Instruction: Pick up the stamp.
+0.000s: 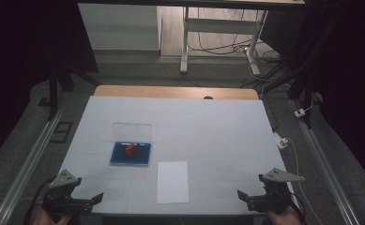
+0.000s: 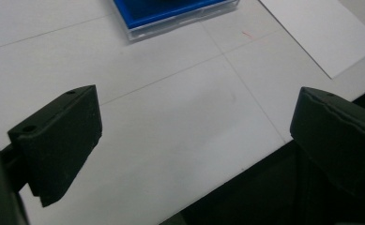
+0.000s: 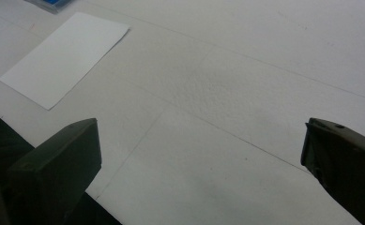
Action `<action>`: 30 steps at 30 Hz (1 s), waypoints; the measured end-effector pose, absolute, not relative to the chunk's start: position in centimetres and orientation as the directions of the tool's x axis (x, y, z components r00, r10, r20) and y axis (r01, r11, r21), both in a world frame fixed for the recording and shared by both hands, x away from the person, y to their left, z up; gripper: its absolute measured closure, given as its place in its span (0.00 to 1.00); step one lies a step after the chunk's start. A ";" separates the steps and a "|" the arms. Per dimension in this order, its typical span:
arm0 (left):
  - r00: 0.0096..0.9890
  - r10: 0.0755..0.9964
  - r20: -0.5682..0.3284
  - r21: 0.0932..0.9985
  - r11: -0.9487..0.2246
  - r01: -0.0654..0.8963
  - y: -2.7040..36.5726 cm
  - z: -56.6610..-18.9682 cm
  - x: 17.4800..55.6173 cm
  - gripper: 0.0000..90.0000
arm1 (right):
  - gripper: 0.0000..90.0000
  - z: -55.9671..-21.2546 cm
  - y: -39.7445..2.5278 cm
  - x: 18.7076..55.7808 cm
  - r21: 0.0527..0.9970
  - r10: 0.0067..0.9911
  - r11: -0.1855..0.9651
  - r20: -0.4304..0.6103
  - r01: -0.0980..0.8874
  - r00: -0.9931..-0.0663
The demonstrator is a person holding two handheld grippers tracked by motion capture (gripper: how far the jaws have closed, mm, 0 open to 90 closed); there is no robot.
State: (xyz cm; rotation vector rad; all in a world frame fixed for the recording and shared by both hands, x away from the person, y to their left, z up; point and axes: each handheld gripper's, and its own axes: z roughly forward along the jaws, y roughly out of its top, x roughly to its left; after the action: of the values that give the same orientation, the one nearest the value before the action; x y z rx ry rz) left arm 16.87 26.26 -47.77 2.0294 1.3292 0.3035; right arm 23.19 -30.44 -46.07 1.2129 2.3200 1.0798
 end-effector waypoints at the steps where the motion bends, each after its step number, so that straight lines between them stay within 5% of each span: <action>1: 0.459 0.872 -0.168 0.651 -0.251 0.716 26.3 -47.8 16.9 0.03 | 0.00 -46.1 -30.4 23.2 0.739 0.800 0.361 0.068 0.569 -0.596; 30: 0.547 0.816 -0.188 0.676 -0.296 0.675 25.0 -47.0 18.7 0.04 | 0.00 -46.2 -29.9 23.2 0.718 0.781 0.405 0.051 0.566 -0.623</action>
State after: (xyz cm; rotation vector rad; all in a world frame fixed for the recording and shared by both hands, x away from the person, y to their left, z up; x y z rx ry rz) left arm 18.73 25.04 -46.97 2.0539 1.1985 0.2470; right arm 23.24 -29.94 -46.21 1.1738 2.3715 1.0408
